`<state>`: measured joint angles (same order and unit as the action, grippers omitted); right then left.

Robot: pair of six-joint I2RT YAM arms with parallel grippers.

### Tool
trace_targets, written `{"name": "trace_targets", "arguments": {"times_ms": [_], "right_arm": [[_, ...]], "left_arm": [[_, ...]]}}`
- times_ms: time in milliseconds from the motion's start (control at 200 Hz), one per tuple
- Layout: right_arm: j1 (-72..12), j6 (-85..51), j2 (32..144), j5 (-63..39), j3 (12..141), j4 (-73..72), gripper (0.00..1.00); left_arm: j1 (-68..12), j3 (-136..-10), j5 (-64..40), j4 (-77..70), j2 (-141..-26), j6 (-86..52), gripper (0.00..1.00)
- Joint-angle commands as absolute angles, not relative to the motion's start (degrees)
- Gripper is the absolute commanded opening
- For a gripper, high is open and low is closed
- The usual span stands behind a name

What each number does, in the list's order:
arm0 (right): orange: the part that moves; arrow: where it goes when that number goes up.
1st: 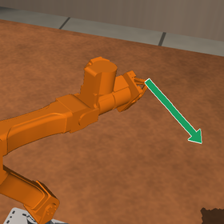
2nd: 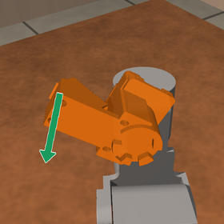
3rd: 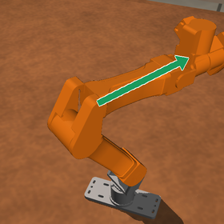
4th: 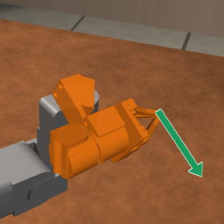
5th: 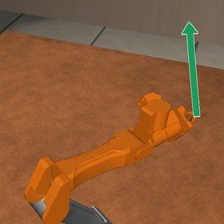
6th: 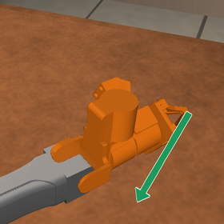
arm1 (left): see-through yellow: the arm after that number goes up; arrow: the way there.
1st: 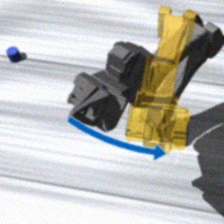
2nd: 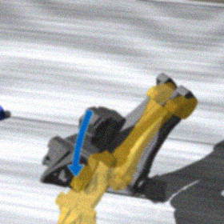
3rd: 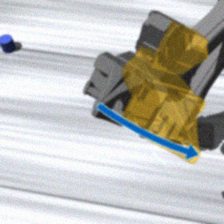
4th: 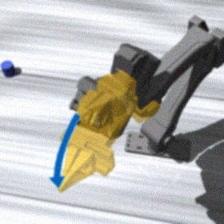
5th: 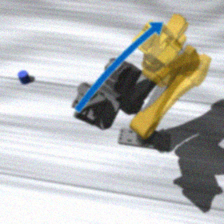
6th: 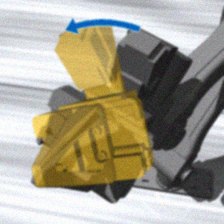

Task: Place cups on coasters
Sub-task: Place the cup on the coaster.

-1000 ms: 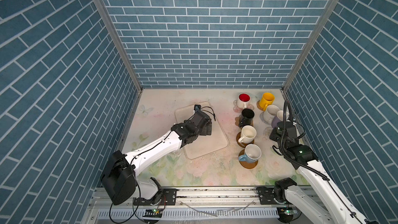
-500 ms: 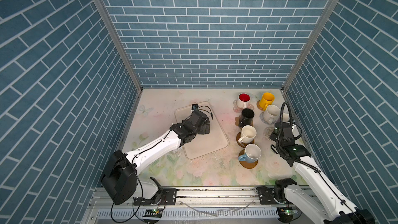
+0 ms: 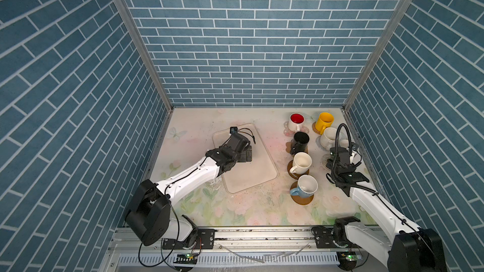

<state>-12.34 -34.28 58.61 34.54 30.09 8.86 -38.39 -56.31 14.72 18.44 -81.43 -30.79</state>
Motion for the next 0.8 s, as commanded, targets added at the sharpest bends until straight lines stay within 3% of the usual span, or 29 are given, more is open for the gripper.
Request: {"name": "trace_targets", "arguments": {"times_ms": [0, 795], "right_arm": [[-11.9, -36.1, 59.6, 36.9, 28.8, 1.1, 0.0], [-10.5, -38.3, 71.1, 30.8, 26.5, -9.4, 0.0]], "left_arm": [[-37.8, -55.4, 14.3, 18.0, -82.3, -30.2, 0.99], [-36.8, -53.9, 14.3, 16.7, -83.9, -30.9, 0.99]]}}
